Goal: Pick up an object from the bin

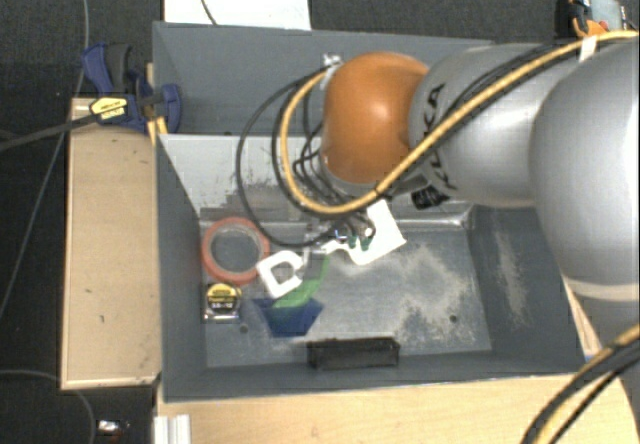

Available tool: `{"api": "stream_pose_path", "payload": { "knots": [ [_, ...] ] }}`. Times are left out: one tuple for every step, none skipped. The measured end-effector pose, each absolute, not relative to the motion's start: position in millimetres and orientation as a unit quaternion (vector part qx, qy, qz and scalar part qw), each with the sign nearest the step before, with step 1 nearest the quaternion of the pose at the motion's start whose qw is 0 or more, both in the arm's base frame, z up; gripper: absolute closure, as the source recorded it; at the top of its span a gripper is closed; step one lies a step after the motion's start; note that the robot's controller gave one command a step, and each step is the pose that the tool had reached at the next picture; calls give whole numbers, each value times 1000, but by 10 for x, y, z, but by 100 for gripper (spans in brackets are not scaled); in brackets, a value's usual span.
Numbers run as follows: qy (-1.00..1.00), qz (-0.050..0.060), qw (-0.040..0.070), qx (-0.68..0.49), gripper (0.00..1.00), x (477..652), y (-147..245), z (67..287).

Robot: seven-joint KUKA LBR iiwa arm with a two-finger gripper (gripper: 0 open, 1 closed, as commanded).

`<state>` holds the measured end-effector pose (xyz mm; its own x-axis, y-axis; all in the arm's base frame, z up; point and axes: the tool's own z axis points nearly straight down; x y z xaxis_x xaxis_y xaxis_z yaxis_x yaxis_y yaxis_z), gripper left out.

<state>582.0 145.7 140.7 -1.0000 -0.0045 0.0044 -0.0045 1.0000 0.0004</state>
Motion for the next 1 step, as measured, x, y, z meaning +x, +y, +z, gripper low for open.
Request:
{"api": "stream_pose_path", "payload": {
  "knots": [
    [-1000, -1, -1, -1, 0, 5836, 1448, 1456]
  ]
}}
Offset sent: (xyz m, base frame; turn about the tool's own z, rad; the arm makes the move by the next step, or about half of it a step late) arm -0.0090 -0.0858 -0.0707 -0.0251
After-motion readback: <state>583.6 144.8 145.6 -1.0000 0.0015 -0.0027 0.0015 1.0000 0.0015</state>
